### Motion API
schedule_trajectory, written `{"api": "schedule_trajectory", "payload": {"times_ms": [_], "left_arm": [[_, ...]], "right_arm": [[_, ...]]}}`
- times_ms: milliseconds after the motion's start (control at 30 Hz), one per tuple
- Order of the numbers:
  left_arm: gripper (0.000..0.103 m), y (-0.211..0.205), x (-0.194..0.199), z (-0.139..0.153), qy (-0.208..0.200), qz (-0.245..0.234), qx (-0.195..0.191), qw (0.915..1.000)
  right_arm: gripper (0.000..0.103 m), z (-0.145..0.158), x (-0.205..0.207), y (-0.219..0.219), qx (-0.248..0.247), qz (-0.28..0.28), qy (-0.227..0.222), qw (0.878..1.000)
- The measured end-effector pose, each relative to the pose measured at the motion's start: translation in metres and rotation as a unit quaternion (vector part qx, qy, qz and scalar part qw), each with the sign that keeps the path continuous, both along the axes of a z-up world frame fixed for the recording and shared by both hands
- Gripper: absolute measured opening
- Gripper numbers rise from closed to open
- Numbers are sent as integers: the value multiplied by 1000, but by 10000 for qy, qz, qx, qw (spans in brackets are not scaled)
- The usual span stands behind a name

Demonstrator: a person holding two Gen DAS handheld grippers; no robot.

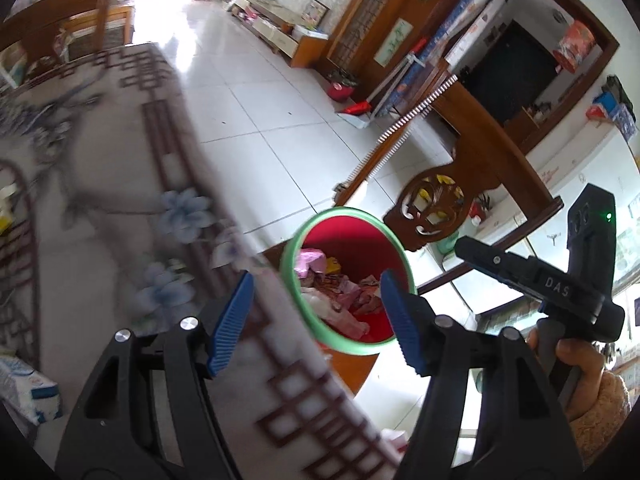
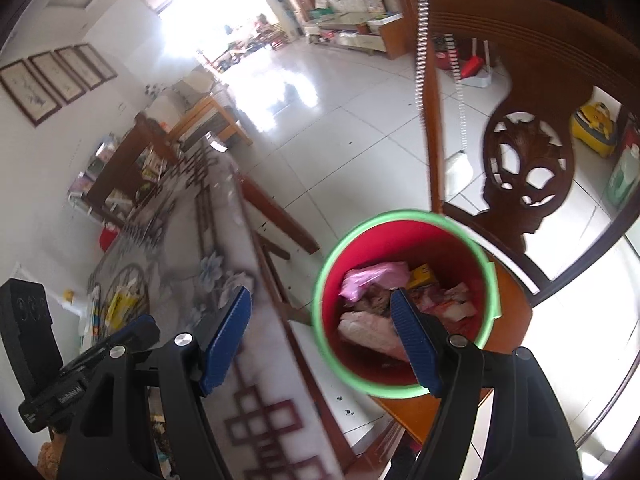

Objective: Collect trash
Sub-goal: 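Move both open tools back down to the trash on the rug, then grasp the white milk carton with the left tool while the right tool lowers over the brown cigarette pack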

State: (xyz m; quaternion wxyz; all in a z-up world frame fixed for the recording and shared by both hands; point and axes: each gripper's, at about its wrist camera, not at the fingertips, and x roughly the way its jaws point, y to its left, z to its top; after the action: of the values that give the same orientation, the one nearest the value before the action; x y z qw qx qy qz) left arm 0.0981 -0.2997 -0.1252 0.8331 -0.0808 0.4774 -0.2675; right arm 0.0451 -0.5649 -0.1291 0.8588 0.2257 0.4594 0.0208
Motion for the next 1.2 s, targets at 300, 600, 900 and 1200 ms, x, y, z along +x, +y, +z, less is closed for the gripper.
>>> {"api": "schedule_trajectory", "payload": {"times_ms": [300, 600, 900, 1200], "left_arm": [[63, 133, -21, -11, 165, 825, 2, 9965], [63, 245, -42, -25, 363, 1477, 115, 9883], [70, 302, -48, -43, 774, 2012, -266, 9761], [73, 295, -24, -75, 1493, 2479, -746, 9543]], "right_arm": [[70, -9, -7, 113, -105, 649, 230, 9976], [71, -35, -25, 230, -83, 1357, 652, 9886], [71, -72, -46, 306, -254, 1788, 1190, 9763], [71, -78, -58, 322, -447, 1819, 1295, 9737]]}}
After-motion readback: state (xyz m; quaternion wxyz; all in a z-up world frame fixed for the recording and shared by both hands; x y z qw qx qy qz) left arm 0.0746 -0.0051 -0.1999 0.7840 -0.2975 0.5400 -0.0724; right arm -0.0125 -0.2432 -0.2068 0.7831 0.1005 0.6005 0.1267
